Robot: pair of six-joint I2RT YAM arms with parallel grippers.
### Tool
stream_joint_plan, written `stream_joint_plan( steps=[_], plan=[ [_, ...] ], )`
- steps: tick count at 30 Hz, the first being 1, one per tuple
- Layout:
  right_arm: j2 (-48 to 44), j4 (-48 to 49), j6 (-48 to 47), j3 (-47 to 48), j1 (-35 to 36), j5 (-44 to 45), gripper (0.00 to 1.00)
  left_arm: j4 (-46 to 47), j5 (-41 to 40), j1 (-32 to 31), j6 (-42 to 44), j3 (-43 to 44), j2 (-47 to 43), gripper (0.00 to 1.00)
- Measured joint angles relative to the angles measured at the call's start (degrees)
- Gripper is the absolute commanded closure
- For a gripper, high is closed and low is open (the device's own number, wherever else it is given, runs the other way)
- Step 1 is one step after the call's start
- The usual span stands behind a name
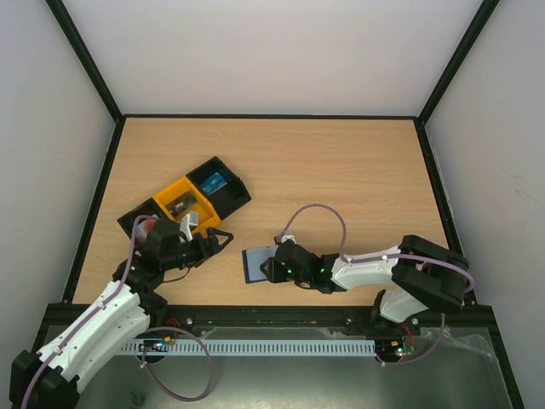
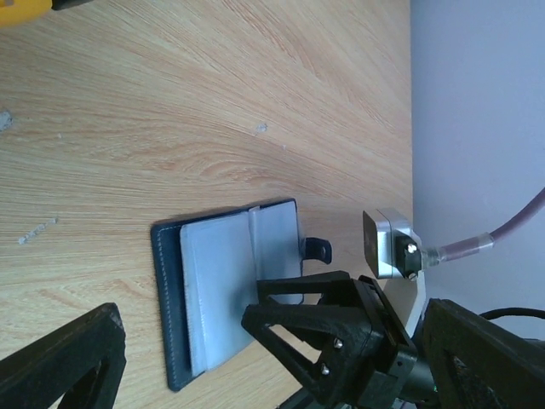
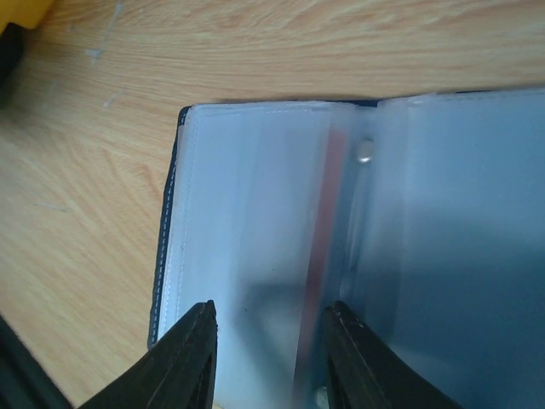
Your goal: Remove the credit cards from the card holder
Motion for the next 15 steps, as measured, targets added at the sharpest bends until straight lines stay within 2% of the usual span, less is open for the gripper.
stream_joint_plan(
  steps=[4,8,15],
  plan=[
    [2.7,5.6,2.6,0.0,1.0,-2.6,0.67,2.3,0.1,-0.3,-1.5,-1.8,-0.9,0.16],
    [4.5,9.1,4.8,0.0,2.4,-5.2,0.7,4.0,0.2,-0.5,-2.4,-3.0,-1.4,0.16],
    [4.3,6.0,6.9,1.6,3.3,-4.7,0.71,10.1,1.8,-0.7,-5.8,-7.4,-1.4,0.19]
  ],
)
